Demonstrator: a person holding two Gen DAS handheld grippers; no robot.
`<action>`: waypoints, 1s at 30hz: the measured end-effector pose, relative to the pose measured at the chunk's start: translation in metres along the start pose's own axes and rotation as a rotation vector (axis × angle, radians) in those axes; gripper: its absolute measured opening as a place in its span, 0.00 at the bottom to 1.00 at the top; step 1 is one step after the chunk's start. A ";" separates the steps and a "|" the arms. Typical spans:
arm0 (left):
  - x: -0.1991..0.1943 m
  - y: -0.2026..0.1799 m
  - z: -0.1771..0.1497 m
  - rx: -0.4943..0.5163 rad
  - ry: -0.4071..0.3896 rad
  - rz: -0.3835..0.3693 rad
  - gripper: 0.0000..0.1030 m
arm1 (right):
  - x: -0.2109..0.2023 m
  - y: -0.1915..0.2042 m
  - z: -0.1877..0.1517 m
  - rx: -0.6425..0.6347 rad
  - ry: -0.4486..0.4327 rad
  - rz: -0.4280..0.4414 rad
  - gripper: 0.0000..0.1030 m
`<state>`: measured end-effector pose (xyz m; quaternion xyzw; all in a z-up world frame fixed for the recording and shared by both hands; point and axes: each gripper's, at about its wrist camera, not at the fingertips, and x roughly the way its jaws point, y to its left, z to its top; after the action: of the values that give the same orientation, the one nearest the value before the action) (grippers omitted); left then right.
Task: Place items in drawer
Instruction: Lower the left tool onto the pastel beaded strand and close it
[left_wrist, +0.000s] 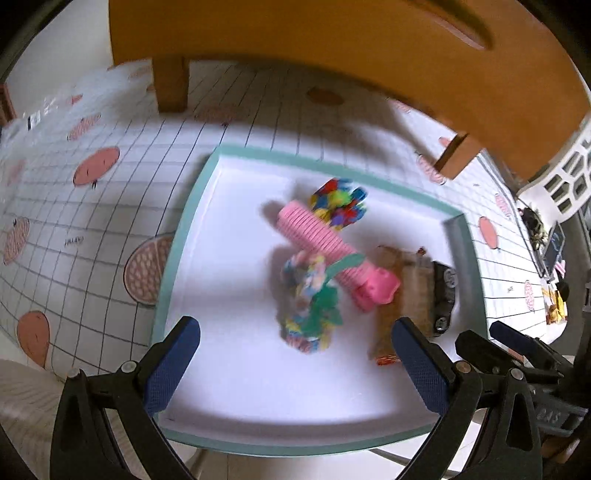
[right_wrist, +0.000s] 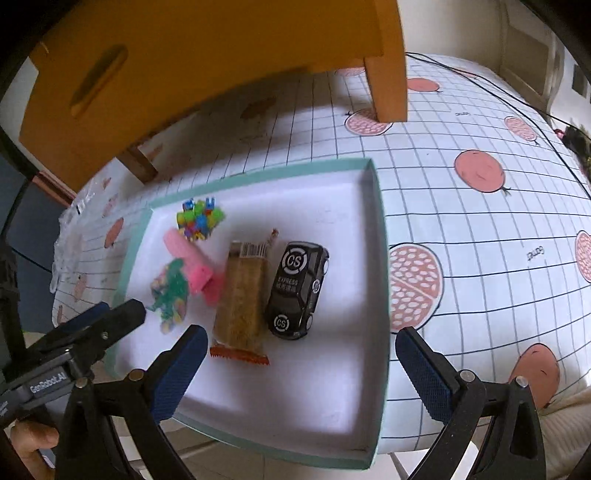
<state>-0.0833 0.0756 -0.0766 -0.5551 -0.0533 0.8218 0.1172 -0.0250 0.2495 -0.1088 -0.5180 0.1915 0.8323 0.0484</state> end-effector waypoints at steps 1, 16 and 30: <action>0.002 0.000 0.000 0.000 0.003 0.007 1.00 | 0.001 0.002 -0.001 -0.015 0.003 -0.001 1.00; 0.003 0.011 0.005 -0.044 -0.017 0.012 0.86 | 0.000 0.021 -0.002 -0.113 -0.046 -0.017 0.99; 0.014 0.013 0.012 -0.053 0.003 -0.080 0.49 | 0.006 0.029 -0.006 -0.144 -0.007 -0.022 0.88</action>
<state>-0.1012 0.0674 -0.0871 -0.5567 -0.0970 0.8139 0.1353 -0.0302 0.2201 -0.1085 -0.5192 0.1252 0.8452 0.0209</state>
